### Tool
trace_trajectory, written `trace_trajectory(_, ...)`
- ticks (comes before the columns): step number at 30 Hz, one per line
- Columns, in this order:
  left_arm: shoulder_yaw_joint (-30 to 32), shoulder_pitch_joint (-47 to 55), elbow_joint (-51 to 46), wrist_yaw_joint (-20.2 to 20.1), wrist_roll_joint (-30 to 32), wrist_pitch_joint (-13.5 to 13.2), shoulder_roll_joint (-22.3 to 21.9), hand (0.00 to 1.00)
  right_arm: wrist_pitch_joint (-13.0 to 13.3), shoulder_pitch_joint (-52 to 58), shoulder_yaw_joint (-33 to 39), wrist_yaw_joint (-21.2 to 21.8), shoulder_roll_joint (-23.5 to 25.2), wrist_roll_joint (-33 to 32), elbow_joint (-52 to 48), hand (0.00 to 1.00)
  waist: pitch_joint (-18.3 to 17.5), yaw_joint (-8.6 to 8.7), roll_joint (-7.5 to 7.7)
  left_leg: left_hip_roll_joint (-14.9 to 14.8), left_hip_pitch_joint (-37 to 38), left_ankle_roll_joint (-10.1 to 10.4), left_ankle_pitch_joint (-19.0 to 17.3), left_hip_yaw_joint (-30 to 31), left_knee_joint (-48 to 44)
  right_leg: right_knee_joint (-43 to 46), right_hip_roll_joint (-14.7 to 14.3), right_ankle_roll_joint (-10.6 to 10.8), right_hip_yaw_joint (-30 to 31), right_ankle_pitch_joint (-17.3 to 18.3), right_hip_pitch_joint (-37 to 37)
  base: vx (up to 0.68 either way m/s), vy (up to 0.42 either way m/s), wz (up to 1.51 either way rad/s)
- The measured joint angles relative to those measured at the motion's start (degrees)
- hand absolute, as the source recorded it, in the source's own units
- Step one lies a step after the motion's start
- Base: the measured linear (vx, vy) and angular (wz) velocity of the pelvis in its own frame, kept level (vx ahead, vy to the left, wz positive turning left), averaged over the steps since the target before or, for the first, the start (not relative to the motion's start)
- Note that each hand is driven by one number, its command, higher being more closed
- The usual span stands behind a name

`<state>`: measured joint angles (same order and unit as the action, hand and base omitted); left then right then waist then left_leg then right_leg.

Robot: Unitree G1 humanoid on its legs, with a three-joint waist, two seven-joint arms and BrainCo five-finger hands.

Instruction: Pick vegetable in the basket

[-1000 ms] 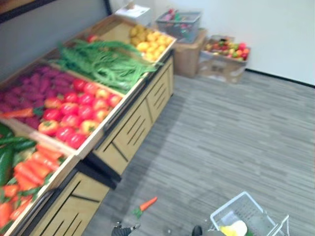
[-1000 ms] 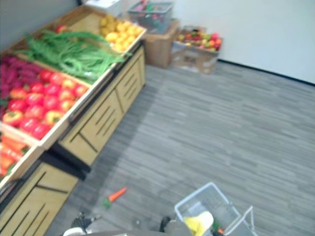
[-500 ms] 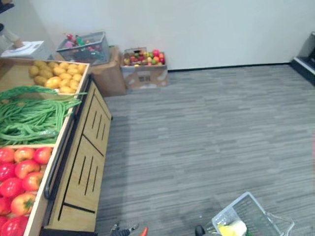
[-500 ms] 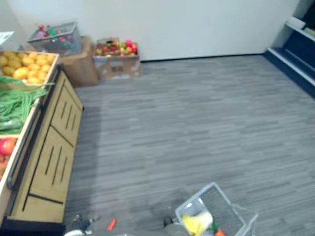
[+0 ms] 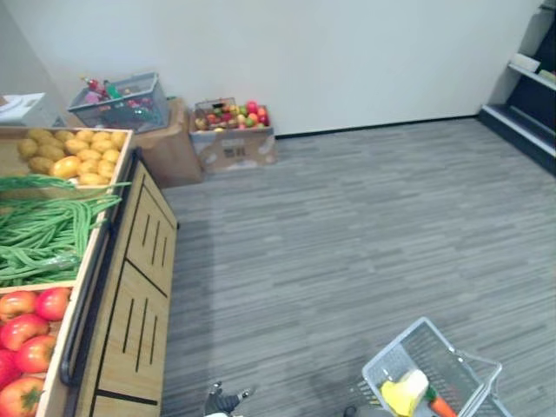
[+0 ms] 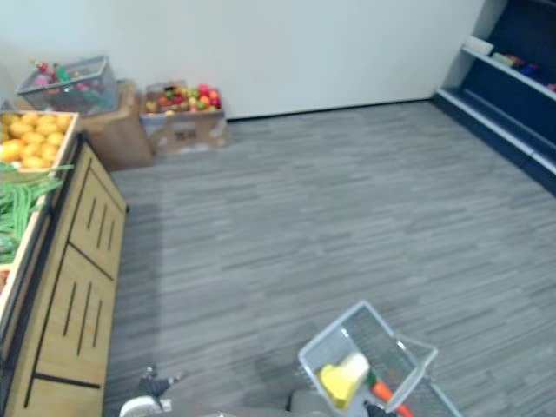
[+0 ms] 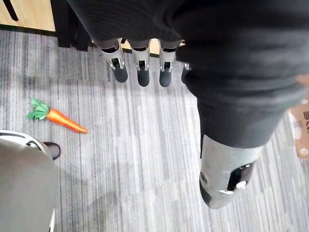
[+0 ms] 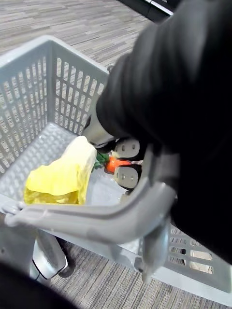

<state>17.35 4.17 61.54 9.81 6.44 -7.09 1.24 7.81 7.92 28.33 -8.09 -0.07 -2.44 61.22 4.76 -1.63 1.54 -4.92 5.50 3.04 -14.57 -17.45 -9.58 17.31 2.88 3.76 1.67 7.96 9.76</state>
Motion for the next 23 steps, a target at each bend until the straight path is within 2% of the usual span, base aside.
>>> trace_trajectory(4,2.4,0.5,0.1,-1.2,-1.8,-0.2,-1.8,0.00,0.2,1.6,0.7,0.6,-0.1,-0.1,0.5,1.00,-0.7,0.65,-0.35,-1.4,-0.6,0.7,0.6,0.7,0.9,-4.4,-1.0,0.1,-2.0,-2.2,-1.2,0.01,-0.064,0.04)
trace_trajectory(6,3.0,0.8,0.2,-1.1,-1.7,-0.2,-2.8,0.00,0.2,2.1,1.1,0.8,0.0,-0.3,0.6,1.00,-1.6,0.70,-1.39,-1.8,-0.5,1.0,1.0,0.6,2.1,-6.8,-1.6,0.0,-2.2,-3.2,-2.2,0.07,-0.033,0.00)
trace_trajectory(7,3.2,1.0,0.4,-1.1,-1.7,-0.2,-3.0,0.00,0.2,2.3,1.2,0.9,0.0,-0.3,0.7,1.00,-1.8,0.69,-1.05,-2.0,-0.4,1.1,1.1,0.6,2.6,-7.6,-1.8,-0.2,-2.2,-3.6,-2.4,0.12,-0.007,0.01)
trace_trajectory(8,3.3,0.9,1.4,-1.3,-1.8,-0.3,-3.0,0.00,0.3,2.3,2.3,1.1,0.0,-0.4,1.3,1.00,-2.8,0.75,-2.07,-2.1,-0.2,1.3,1.6,0.7,3.8,-9.6,-2.2,-0.4,-2.4,-4.4,-3.1,0.10,0.004,0.02)
trace_trajectory(10,3.3,0.7,2.4,-1.6,-1.9,-0.3,-3.2,0.00,0.4,2.2,3.3,1.2,-0.1,-0.4,2.8,1.00,-3.5,0.82,-2.11,-2.2,0.1,1.4,2.0,0.8,4.7,-11.3,-2.5,-0.5,-2.5,-5.4,-3.5,0.18,0.013,0.02)
trace_trajectory(11,3.2,0.7,2.7,-2.0,-2.8,-0.2,-3.2,0.00,0.4,2.1,3.6,1.3,-0.1,-0.8,3.0,1.00,-3.9,1.03,-2.80,-2.2,0.6,1.5,2.0,0.9,4.9,-12.2,-2.7,-0.6,-2.5,-5.7,-4.3,0.18,0.021,-0.02)
trace_trajectory(16,2.9,0.6,4.6,-3.4,-4.1,-0.2,-2.4,0.00,0.4,1.6,4.4,2.4,-0.4,-2.5,5.9,1.00,-4.2,1.52,-2.62,-1.4,1.8,1.4,2.1,1.2,5.5,-15.4,-2.6,-0.4,-2.5,-6.3,-7.3,0.10,0.040,-0.01)
trace_trajectory(23,-1.0,0.0,5.9,-4.0,-4.1,-0.2,-1.0,0.00,0.5,0.7,4.3,3.4,-1.8,-2.7,8.6,1.00,-4.3,1.60,-2.15,0.9,2.2,0.5,2.9,2.7,5.4,-19.2,-0.9,0.7,-2.1,-7.8,-9.5,0.03,0.028,0.01)
